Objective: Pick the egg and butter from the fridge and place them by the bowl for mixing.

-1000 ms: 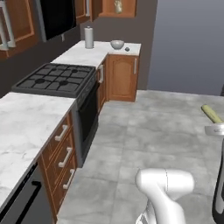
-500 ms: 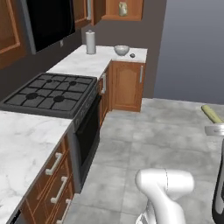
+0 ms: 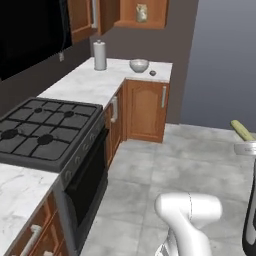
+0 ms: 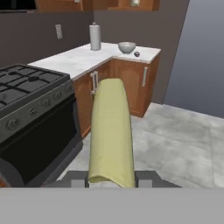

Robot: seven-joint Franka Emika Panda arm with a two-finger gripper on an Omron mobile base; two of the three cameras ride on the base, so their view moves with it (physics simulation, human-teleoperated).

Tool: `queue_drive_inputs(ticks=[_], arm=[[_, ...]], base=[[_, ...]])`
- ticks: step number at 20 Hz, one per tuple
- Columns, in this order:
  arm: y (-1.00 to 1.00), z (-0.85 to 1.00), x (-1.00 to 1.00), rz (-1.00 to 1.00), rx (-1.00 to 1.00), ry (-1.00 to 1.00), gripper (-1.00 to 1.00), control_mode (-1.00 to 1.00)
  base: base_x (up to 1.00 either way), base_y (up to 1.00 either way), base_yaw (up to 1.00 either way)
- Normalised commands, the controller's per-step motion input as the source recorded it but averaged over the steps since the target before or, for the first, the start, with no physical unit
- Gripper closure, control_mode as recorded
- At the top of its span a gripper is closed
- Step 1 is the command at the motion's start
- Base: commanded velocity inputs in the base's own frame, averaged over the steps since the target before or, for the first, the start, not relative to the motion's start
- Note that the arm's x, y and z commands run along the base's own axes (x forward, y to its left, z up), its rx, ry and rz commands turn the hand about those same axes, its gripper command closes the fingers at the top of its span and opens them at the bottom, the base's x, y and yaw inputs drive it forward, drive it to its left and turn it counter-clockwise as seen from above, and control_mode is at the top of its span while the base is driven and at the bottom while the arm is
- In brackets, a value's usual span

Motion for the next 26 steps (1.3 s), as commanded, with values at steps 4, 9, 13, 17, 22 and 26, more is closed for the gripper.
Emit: queue_drive_inputs(ticks=[4, 9, 13, 17, 22, 26], arm=[[0.0, 0.0, 0.0, 0.0, 0.0, 0.0, 1.0, 1.0], [0.0, 0.0, 0.0, 0.0, 0.0, 0.0, 1.0, 1.0], [0.0, 0.0, 0.0, 0.0, 0.0, 0.0, 1.0, 1.0], [0.0, 0.0, 0.0, 0.0, 0.0, 0.0, 1.0, 1.0], [0.0, 0.0, 0.0, 0.0, 0.0, 0.0, 1.0, 1.0], [0.0, 0.0, 0.0, 0.0, 0.0, 0.0, 1.0, 1.0]], base=[[1.0, -0.78, 0.07], [1.0, -0.7, 0.07], [1.0, -0.62, 0.06], [1.0, -0.6, 0.08], [1.0, -0.53, 0.08], [1.0, -0.46, 0.1]])
